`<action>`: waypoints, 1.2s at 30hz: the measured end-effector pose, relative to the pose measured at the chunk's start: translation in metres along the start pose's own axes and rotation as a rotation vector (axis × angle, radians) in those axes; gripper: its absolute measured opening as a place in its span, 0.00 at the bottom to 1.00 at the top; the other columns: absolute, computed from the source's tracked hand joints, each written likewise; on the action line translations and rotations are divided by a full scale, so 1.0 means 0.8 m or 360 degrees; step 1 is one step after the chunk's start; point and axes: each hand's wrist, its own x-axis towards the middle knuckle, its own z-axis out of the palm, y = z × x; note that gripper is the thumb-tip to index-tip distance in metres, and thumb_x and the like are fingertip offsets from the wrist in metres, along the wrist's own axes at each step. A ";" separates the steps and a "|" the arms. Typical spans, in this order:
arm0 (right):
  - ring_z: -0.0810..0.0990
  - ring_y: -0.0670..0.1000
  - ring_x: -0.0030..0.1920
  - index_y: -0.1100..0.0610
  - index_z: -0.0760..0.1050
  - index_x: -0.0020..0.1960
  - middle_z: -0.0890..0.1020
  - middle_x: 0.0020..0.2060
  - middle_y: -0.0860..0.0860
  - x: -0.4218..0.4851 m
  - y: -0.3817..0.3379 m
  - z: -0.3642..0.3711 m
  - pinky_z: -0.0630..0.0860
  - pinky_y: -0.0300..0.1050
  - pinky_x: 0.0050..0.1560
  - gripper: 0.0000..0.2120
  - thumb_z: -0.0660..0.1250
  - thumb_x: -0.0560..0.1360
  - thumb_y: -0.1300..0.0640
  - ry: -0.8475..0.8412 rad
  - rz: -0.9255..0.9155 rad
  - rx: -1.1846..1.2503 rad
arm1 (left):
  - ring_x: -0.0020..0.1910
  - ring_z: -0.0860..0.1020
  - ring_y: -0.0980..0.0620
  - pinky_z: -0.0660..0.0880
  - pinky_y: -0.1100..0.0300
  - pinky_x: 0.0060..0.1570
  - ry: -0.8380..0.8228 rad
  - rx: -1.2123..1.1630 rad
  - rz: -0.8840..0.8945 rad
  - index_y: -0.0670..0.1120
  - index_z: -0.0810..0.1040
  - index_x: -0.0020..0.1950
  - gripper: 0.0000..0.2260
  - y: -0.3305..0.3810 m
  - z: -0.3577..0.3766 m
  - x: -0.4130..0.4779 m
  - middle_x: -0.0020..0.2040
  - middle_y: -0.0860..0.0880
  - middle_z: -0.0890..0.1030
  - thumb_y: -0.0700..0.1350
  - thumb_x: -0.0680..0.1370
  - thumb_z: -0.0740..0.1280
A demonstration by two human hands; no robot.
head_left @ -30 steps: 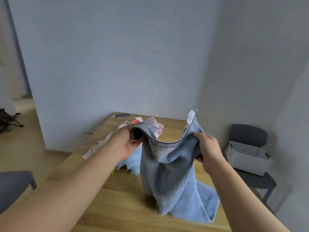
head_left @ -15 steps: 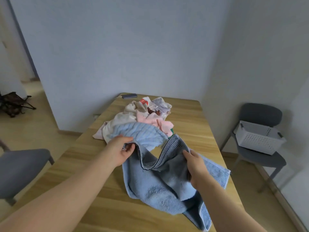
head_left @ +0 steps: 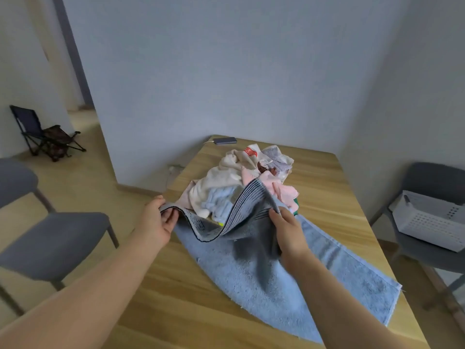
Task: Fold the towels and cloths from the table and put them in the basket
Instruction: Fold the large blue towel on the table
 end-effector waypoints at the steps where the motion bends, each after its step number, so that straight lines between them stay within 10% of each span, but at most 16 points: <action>1: 0.81 0.55 0.43 0.56 0.76 0.43 0.83 0.39 0.54 0.002 0.004 0.013 0.76 0.52 0.52 0.11 0.58 0.81 0.58 -0.0088 0.0029 0.0017 | 0.32 0.69 0.56 0.76 0.65 0.33 -0.0030 0.0008 -0.0010 0.47 0.70 0.40 0.09 0.011 -0.007 0.006 0.35 0.48 0.70 0.39 0.80 0.58; 7: 0.81 0.51 0.42 0.54 0.79 0.44 0.84 0.41 0.52 -0.003 0.047 0.075 0.73 0.45 0.45 0.08 0.65 0.75 0.51 -0.0851 0.0628 -0.0417 | 0.17 0.71 0.55 0.71 0.65 0.21 -0.0078 0.0770 -0.0127 0.44 0.68 0.43 0.08 0.043 -0.056 0.048 0.31 0.44 0.69 0.32 0.77 0.61; 10: 0.79 0.47 0.43 0.50 0.78 0.47 0.82 0.42 0.46 -0.004 0.069 0.086 0.73 0.42 0.47 0.10 0.62 0.76 0.45 -0.1160 0.0943 -0.0832 | 0.41 0.75 0.47 0.75 0.57 0.38 0.0037 0.1476 -0.0032 0.46 0.64 0.68 0.25 0.026 -0.087 0.075 0.49 0.41 0.73 0.32 0.74 0.65; 16: 0.75 0.50 0.42 0.50 0.76 0.57 0.80 0.47 0.49 0.016 0.144 0.059 0.75 0.43 0.49 0.13 0.56 0.78 0.55 -0.0243 0.0413 -0.1707 | 0.63 0.71 0.45 0.74 0.54 0.56 -0.0498 0.2841 0.0321 0.53 0.63 0.72 0.23 -0.046 -0.133 0.087 0.73 0.47 0.60 0.45 0.77 0.62; 19: 0.72 0.53 0.58 0.45 0.69 0.66 0.75 0.62 0.50 0.014 0.183 0.029 0.70 0.53 0.63 0.18 0.53 0.77 0.52 -0.0402 0.0638 -0.2037 | 0.72 0.62 0.46 0.65 0.57 0.67 -0.1028 0.3041 0.0010 0.51 0.53 0.76 0.29 -0.089 -0.143 0.087 0.76 0.48 0.52 0.53 0.79 0.60; 24: 0.55 0.59 0.74 0.43 0.53 0.75 0.54 0.75 0.45 -0.008 0.203 0.007 0.62 0.59 0.70 0.25 0.54 0.79 0.49 -0.0543 0.0656 -0.2342 | 0.76 0.40 0.41 0.53 0.44 0.74 -0.1187 0.3605 0.0014 0.54 0.41 0.77 0.42 -0.121 -0.153 0.093 0.77 0.47 0.38 0.63 0.73 0.63; 29: 0.70 0.59 0.64 0.48 0.62 0.72 0.58 0.71 0.51 -0.020 0.181 0.005 0.73 0.53 0.62 0.24 0.55 0.77 0.46 -0.0448 0.0870 -0.2186 | 0.76 0.38 0.45 0.54 0.46 0.74 -0.1567 0.3748 0.0268 0.54 0.40 0.77 0.46 -0.111 -0.141 0.110 0.77 0.50 0.37 0.55 0.72 0.70; 32: 0.79 0.54 0.48 0.55 0.72 0.61 0.73 0.50 0.51 -0.021 0.157 0.014 0.81 0.47 0.47 0.17 0.58 0.78 0.46 -0.0497 0.1093 -0.1656 | 0.77 0.40 0.48 0.56 0.49 0.74 -0.1732 0.3807 0.0305 0.54 0.38 0.76 0.48 -0.095 -0.131 0.118 0.77 0.52 0.38 0.48 0.71 0.73; 36: 0.76 0.51 0.37 0.58 0.75 0.50 0.79 0.41 0.52 -0.004 0.165 0.027 0.78 0.49 0.39 0.11 0.56 0.79 0.54 -0.0118 0.0730 -0.1646 | 0.77 0.41 0.49 0.63 0.54 0.71 -0.1584 0.3837 0.0238 0.57 0.34 0.75 0.50 -0.075 -0.134 0.125 0.77 0.54 0.38 0.37 0.72 0.70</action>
